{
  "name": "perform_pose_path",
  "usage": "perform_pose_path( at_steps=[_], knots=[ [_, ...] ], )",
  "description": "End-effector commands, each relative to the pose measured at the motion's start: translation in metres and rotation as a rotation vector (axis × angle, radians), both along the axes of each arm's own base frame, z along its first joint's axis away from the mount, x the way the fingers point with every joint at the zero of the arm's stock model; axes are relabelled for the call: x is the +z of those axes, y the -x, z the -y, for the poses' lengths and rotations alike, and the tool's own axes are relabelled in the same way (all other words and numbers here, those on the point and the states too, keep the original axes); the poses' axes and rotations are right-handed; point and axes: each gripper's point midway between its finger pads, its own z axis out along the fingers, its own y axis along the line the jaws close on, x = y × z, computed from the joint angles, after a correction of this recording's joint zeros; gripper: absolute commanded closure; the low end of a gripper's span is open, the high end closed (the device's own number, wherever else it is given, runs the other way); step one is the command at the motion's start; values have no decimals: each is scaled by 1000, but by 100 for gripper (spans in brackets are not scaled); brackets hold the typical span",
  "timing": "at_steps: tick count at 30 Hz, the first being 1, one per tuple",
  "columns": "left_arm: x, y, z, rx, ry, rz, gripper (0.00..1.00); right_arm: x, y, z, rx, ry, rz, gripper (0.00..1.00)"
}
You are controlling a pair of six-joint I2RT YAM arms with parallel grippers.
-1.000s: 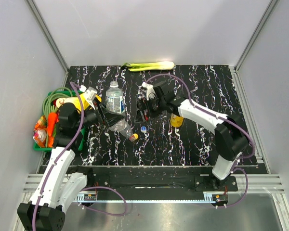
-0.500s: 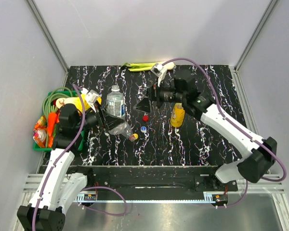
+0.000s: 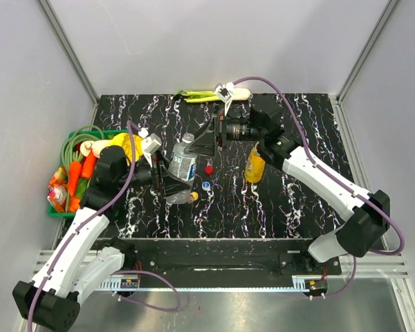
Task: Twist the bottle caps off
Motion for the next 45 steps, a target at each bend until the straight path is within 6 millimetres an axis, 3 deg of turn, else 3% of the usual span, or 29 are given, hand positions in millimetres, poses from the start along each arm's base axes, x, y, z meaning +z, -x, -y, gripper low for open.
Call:
perform_pose_path(
  at_steps=[1,6,7,12,17,20,22,26,29,31,37,45],
  knots=[
    [23,3,11,-56,3,95,92,32,10,1,50,-95,29,2],
    [23,3,16,-71,-3,96,92,36,17,2,85,-121,28,14],
    [23,3,16,-70,-4,99,92,37,18,2,90,-124,21,19],
    [23,4,18,-73,-4,99,92,33,20,0,113,-116,-5,66],
    [23,5,17,-65,-5,100,92,32,20,1,108,-117,2,92],
    [22,5,17,-62,-6,99,90,33,19,3,98,-118,14,100],
    [21,4,17,-57,-7,97,83,31,18,3,88,-114,17,100],
    [20,2,15,-38,-13,97,33,26,15,3,71,-97,28,100],
    [20,0,14,-16,-17,107,6,21,13,4,51,-75,37,100],
    [20,-1,13,-4,-20,112,1,14,10,4,34,-52,48,100],
    [17,-9,6,63,-61,117,1,-10,-7,8,-52,51,98,100],
    [16,-39,-24,335,-155,160,1,-46,-36,18,-192,196,170,100]
  ],
)
